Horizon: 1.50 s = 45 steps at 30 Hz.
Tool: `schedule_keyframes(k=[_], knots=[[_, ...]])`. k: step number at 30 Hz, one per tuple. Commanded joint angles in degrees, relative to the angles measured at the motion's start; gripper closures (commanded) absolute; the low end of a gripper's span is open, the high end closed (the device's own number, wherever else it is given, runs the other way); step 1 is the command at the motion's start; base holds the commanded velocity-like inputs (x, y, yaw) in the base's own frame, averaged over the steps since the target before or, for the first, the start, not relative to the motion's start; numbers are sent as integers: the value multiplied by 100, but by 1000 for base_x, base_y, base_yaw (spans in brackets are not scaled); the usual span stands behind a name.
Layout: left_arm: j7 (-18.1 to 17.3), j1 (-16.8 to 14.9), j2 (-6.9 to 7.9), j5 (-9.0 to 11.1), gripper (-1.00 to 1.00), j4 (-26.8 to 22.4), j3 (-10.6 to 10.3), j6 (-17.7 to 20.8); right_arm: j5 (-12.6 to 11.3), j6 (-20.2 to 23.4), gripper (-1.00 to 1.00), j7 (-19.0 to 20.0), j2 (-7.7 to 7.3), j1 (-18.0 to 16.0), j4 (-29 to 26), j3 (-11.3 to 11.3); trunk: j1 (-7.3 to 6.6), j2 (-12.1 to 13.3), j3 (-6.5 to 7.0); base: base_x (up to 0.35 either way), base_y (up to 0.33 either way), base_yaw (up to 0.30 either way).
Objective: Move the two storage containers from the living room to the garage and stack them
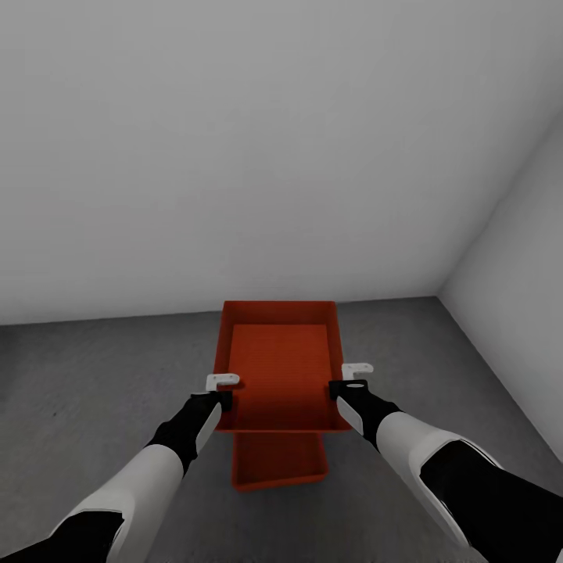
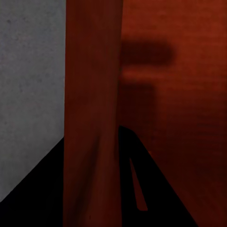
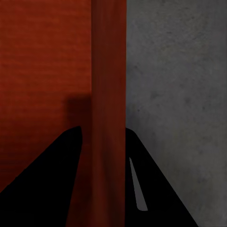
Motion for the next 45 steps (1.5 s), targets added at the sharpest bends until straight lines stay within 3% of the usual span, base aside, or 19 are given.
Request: schedule_keyframes(k=[1, 45], knots=[[26, -5, -3, 29, 100, -101, -14, 24, -92, 40, 100, -36, -3, 0, 9, 304, 2, -11, -19, 0, 0, 0], [17, -5, -9, 32, 100, -92, -17, 16, -92, 40, 100, -36, -3, 0, 9, 304, 2, -11, -420, 0, 0, 0]])
